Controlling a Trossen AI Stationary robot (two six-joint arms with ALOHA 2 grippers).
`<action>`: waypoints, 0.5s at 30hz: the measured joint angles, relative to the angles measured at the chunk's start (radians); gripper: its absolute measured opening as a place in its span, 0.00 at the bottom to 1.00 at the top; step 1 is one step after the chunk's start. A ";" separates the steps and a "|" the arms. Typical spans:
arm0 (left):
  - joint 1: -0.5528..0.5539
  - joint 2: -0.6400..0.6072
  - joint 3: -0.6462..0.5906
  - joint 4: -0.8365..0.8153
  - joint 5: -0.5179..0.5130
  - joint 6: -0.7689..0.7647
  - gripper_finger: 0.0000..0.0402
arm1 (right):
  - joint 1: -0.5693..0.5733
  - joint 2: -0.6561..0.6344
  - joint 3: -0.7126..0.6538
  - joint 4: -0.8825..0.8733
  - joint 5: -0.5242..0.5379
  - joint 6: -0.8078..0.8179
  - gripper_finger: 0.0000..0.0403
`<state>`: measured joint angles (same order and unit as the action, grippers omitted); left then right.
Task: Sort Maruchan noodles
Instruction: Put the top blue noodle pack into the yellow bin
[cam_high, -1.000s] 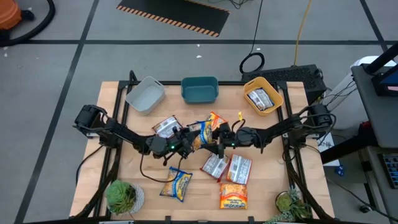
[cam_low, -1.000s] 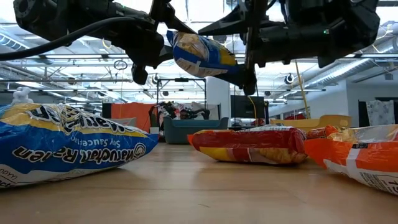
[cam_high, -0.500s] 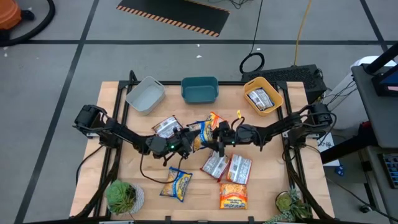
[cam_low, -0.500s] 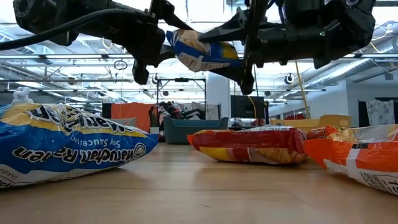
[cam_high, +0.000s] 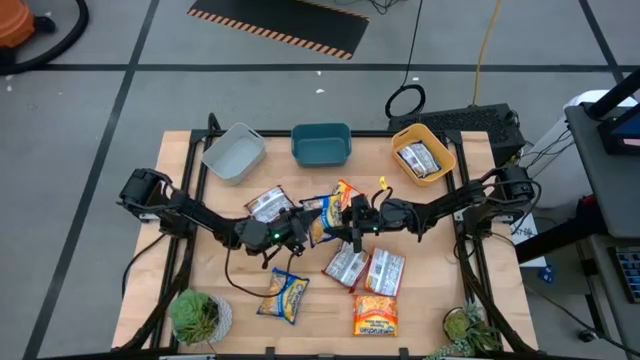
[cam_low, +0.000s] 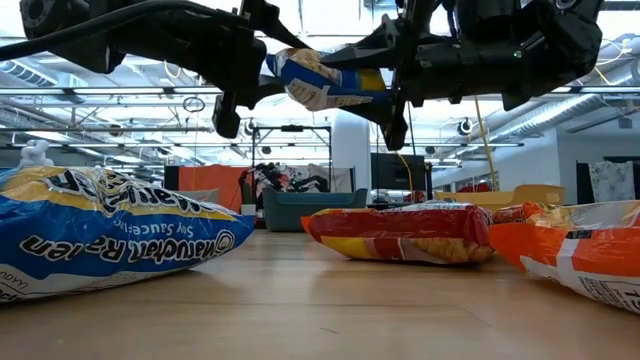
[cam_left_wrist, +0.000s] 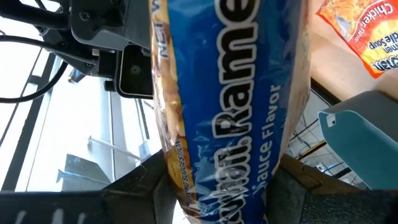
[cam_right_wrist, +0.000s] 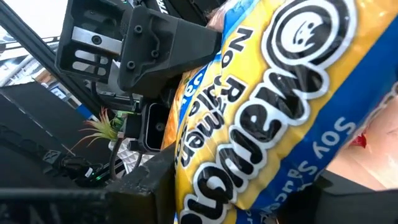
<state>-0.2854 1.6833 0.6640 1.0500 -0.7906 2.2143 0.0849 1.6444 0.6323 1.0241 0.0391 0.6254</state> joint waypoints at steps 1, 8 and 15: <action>0.003 0.000 0.000 0.000 0.000 -0.010 0.46 | 0.000 0.000 0.000 0.000 0.001 -0.003 0.47; 0.029 0.001 0.000 -0.003 -0.003 -0.178 0.46 | -0.003 -0.002 0.000 0.011 0.012 -0.006 0.47; 0.009 0.001 -0.001 -0.001 -0.002 -0.239 0.54 | -0.023 -0.002 0.000 0.010 -0.025 -0.015 0.47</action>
<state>-0.2764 1.6840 0.6632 1.0490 -0.7925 1.9755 0.0622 1.6428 0.6323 1.0336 0.0137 0.6108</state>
